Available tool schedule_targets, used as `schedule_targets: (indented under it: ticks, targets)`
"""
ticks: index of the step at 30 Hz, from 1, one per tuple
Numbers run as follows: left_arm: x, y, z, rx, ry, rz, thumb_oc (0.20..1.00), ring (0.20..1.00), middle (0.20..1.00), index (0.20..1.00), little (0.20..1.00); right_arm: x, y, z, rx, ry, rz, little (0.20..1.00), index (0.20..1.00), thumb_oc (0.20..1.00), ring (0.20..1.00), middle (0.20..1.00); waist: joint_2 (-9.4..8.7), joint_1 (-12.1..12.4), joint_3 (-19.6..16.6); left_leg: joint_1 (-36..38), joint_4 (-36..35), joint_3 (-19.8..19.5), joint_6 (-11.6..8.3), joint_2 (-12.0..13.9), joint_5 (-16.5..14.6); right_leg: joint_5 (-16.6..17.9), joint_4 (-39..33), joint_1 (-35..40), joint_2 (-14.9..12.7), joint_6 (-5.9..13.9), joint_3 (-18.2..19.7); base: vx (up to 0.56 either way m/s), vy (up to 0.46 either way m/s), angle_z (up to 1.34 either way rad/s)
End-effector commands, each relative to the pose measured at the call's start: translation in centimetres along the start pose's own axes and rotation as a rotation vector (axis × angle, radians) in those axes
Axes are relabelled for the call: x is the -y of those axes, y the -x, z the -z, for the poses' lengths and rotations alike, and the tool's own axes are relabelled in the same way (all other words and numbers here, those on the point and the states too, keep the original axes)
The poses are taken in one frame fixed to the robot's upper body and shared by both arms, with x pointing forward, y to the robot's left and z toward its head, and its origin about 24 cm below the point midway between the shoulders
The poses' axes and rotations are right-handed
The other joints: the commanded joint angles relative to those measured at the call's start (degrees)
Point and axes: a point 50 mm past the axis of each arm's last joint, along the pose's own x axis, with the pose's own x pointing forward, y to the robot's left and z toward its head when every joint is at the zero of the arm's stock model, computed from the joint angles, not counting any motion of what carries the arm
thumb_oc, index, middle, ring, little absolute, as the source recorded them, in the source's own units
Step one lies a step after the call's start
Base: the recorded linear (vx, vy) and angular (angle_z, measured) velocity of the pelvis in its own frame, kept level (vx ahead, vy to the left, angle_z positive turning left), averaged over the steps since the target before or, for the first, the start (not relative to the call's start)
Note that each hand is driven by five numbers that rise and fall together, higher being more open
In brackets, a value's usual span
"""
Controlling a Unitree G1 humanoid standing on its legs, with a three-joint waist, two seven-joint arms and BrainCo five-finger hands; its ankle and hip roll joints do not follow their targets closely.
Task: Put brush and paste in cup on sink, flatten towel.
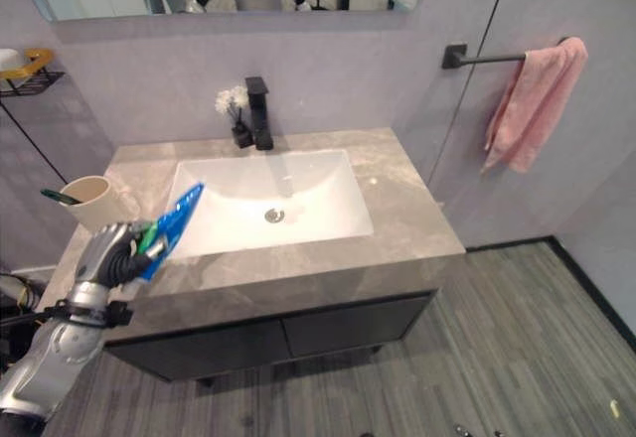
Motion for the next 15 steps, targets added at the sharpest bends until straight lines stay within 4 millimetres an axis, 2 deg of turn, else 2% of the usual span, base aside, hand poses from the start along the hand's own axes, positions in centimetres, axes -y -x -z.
schedule_targets:
  ticks: [1,2,4,5,6,7,8,9,10,11,12,13,15]
  targets:
    - [-5.4,-3.6,-2.8,0.180,-0.035,-0.350,0.200,0.200,0.200,0.200,0.200,-0.6,-0.5,-2.8,0.088,-0.101,0.042,1.000,1.000,1.000,1.000,1.000,-1.30,-1.03,-0.20,1.22,0.43,-0.99,-2.13,3.02,-3.14,-0.52,0.35,0.91,-4.60,4.71,0.84,0.00,0.000,0.00]
    - [-5.4,-3.6,-2.8,0.180,-0.035,-0.350,0.200,0.200,0.200,0.200,0.200,-0.6,-0.5,-2.8,0.088,-0.101,0.042,1.000,1.000,1.000,1.000,1.000,-1.30,-1.01,-0.19,1.23,0.43,-0.98,-2.13,3.02,-3.14,-0.51,0.35,0.92,-4.60,4.71,0.85,0.00,0.000,0.00]
    - [-7.1,-4.5,-4.1,0.263,-0.092,-0.428,0.200,0.200,0.200,0.200,0.200,0.3,-0.6,-4.6,0.162,-0.163,0.081,1.000,1.000,1.000,1.000,1.000,-1.18,-1.44,-0.66,1.49,0.43,-0.80,-2.17,3.01,-3.24,-0.49,0.35,1.00,-4.60,4.77,1.01,0.00,0.004,-0.02]
    - [-8.9,-5.3,-4.9,0.322,-0.164,-0.503,0.200,0.200,0.200,0.200,0.200,2.1,-0.4,-8.4,0.315,-0.188,0.147,1.000,1.000,1.000,1.000,1.000,-1.01,-1.93,-0.96,1.66,0.43,-0.64,-2.16,2.93,-3.31,-0.40,0.35,1.12,-4.62,4.85,1.26,0.00,0.009,-0.06]
    - [-8.9,-5.4,-5.0,0.324,-0.163,-0.505,0.200,0.200,0.200,0.200,0.200,2.1,-0.3,-8.4,0.315,-0.190,0.149,1.000,1.000,1.000,1.000,1.000,-0.98,-1.83,-0.86,1.66,0.43,-0.65,-2.15,2.93,-3.31,-0.39,0.35,1.13,-4.62,4.86,1.25,-0.01,0.011,-0.06]
    - [-9.5,-5.6,-5.2,0.338,-0.187,-0.526,0.200,0.200,0.200,0.200,0.200,2.5,-0.1,-9.8,0.373,-0.207,0.157,1.000,1.000,1.000,1.000,1.000,-0.89,-2.12,-1.04,1.72,0.43,-0.55,-2.15,2.90,-3.34,-0.35,0.35,1.11,-4.63,4.89,1.30,0.01,0.013,-0.04]
    - [-10.4,-5.9,-5.5,0.365,-0.222,-0.556,0.200,0.200,0.200,0.200,0.200,4.2,0.6,-12.6,0.489,-0.256,0.209,1.000,1.000,1.000,1.000,1.000,-0.70,-2.54,-1.16,2.14,0.43,-0.43,-2.18,2.86,-3.82,-0.58,0.35,1.38,-4.67,5.06,1.31,-0.01,0.011,-0.03]
    - [-10.5,-6.0,-5.6,0.367,-0.229,-0.558,0.200,0.200,0.200,0.200,0.200,4.4,0.9,-13.3,0.525,-0.256,0.217,1.000,1.000,1.000,1.000,1.000,-0.68,-2.51,-1.13,1.99,0.43,-0.36,-2.13,2.83,-3.46,-0.24,0.35,1.17,-4.70,5.00,1.37,0.00,0.010,-0.06]
    - [-10.9,-6.2,-5.6,0.376,-0.256,-0.574,0.200,0.200,0.200,0.200,0.200,4.7,1.6,-14.9,0.601,-0.276,0.232,1.000,1.000,1.000,1.000,1.000,-0.57,-2.74,-1.35,2.04,0.43,-0.26,-2.11,2.79,-3.49,-0.16,0.35,1.13,-4.73,5.00,1.55,-0.02,0.009,-0.09]
    - [-12.0,-6.3,-5.8,0.398,-0.311,-0.601,0.200,0.200,0.200,0.200,0.200,5.9,3.4,-18.0,0.759,-0.334,0.264,1.000,1.000,1.000,1.000,1.000,-0.31,-3.22,-1.57,2.23,0.43,-0.09,-2.05,2.75,-3.61,-0.13,0.35,1.09,-4.74,5.04,1.92,0.03,0.019,-0.10]
    - [-12.5,-6.5,-6.0,0.409,-0.338,-0.616,0.200,0.200,0.200,0.200,0.200,6.4,4.5,-19.7,0.849,-0.365,0.281,1.000,1.000,1.000,1.000,1.000,-0.08,-3.34,-1.72,2.51,0.43,-0.06,-2.03,2.76,-4.09,-0.41,0.35,1.28,-4.73,5.18,2.06,0.01,0.013,-0.09]
    - [-12.5,-6.5,-6.0,0.410,-0.338,-0.618,0.200,0.200,0.200,0.200,0.200,6.4,4.6,-19.7,0.849,-0.365,0.283,1.000,1.000,1.000,1.000,1.000,-0.13,-3.30,-1.62,2.36,0.43,-0.03,-1.99,2.75,-3.73,-0.11,0.35,1.11,-4.73,5.09,2.09,0.00,0.006,-0.05]
    - [-13.5,-6.7,-6.3,0.431,-0.388,-0.640,0.200,0.200,0.200,0.200,0.200,6.8,7.5,-23.0,1.048,-0.421,0.277,1.000,1.000,1.000,1.000,1.000,0.18,-3.65,-1.85,2.67,0.43,0.01,-1.93,2.71,-4.15,-0.36,0.35,1.15,-4.74,5.19,2.34,0.00,0.002,-0.02]
